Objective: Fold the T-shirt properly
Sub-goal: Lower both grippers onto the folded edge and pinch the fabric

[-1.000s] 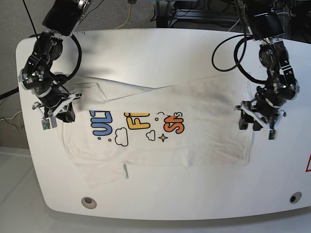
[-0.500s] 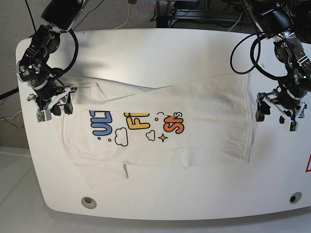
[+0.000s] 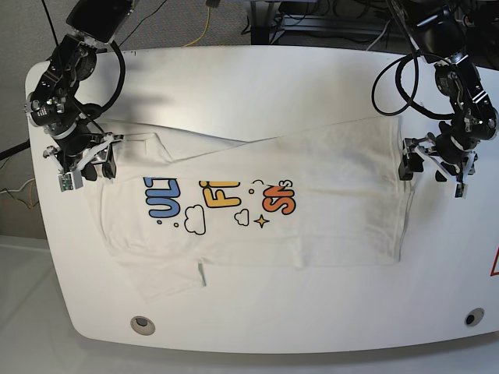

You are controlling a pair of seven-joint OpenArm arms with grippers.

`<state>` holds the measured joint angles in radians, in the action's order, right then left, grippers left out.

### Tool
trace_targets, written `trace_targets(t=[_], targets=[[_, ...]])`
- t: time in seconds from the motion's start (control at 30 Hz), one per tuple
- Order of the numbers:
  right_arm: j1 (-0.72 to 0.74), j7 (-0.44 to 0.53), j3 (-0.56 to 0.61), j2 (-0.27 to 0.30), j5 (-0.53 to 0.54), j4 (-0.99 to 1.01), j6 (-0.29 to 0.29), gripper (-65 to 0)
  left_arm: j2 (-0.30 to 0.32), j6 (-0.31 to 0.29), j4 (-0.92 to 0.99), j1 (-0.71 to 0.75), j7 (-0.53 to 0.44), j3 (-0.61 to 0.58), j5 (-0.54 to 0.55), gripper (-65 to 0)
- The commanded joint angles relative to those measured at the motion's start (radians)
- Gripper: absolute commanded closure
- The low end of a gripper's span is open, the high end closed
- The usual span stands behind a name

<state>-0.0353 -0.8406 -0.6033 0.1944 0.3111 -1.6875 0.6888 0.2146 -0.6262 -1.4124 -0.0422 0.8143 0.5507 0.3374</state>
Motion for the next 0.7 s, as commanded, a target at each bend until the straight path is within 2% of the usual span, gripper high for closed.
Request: trace_targets(t=[0.0, 0.43, 0.67], targets=[[0.002, 0.02, -0.005, 0.015, 0.012, -0.036, 0.004, -25.8, 0.018, -0.005, 0.023, -0.018, -0.034, -0.001, 0.019, -56.0], [-0.002, 0.019, -0.007, 0.015, 0.012, -0.043, 0.004, -25.7, 0.018, -0.005, 0.107, -0.02, -0.117, -0.007, 0.019, -56.0], [-0.021, 0.019, -0.008, 0.015, 0.01, -0.043, 0.004, -25.7, 0.018, -0.005, 0.111, -0.02, -0.149, -0.05, 0.019, -56.0]])
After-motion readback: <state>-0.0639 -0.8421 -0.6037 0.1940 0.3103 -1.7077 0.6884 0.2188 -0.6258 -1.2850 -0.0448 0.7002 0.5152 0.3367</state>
